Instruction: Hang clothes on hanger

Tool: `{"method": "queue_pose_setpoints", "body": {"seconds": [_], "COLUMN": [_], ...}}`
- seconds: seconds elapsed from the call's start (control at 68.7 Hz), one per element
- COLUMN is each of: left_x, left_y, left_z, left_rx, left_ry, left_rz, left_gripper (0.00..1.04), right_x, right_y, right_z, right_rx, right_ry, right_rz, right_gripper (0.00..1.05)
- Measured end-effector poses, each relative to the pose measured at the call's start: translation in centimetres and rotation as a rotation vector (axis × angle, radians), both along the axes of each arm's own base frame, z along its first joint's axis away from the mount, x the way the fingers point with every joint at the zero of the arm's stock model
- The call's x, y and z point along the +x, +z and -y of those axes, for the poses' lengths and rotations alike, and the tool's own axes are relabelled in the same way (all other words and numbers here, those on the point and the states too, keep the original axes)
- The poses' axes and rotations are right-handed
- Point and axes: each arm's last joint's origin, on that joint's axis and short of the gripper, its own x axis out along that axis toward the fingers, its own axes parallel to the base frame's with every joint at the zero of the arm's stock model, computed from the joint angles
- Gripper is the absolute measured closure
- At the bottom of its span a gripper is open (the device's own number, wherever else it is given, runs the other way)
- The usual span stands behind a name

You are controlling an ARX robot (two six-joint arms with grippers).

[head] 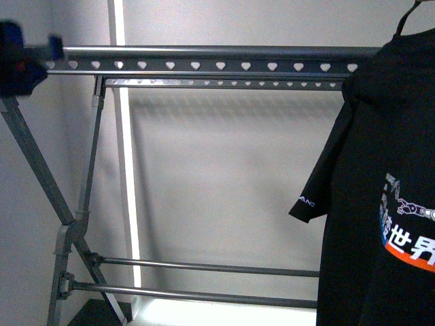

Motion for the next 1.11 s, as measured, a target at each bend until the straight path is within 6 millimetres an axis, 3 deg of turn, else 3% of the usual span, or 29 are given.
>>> {"method": "queue_pose_setpoints", "body": {"seconds": [0.058,0.146,0.291,0.466,0.714,0.917,0.99,1.107], "left_x": [-1.1,-3.1,-6.2,-8.8,-11.8,-13.7,-14.3,-15.1], "left_y": [-1.9,-4.3,-6.1,-8.1,-9.9,-10.9,-11.3,-11.7], "left_z": [-0.5,-1.0,-1.0,-1.0,-1.0,-1.0,-1.0,-1.0], "left_rx": [0.007,0.011,0.017,0.019,0.019,0.019,0.019,0.019], "left_ry": [-0.001,0.018,0.016,0.013,0.013,0.014,0.013,0.013], "left_rz": [-0.030,-0.056,-0.037,-0.048,-0.048,-0.045,-0.046,-0.046], "left_gripper": [1.02,1.01,1.01,1.01,1.01,1.01,1.01,1.01], "right_x": [1.3,4.0,7.9,10.4,11.4,11.6,11.2,9.9], "right_y": [0.2,0.1,0.5,0.8,-1.8,-6.4,-7.8,-8.2], "right_z": [0.0,0.1,0.3,1.5,2.3,2.4,2.3,1.6], "right_rx": [0.029,0.075,0.168,0.300,0.377,0.383,0.360,0.281], "right_ry": [-0.024,-0.054,-0.097,-0.172,-0.238,-0.269,-0.285,-0.314], "right_rz": [-0.033,-0.082,-0.134,-0.168,-0.200,-0.273,-0.261,-0.139], "right_gripper": [1.00,1.00,1.00,1.00,1.00,1.00,0.88,0.68]}}
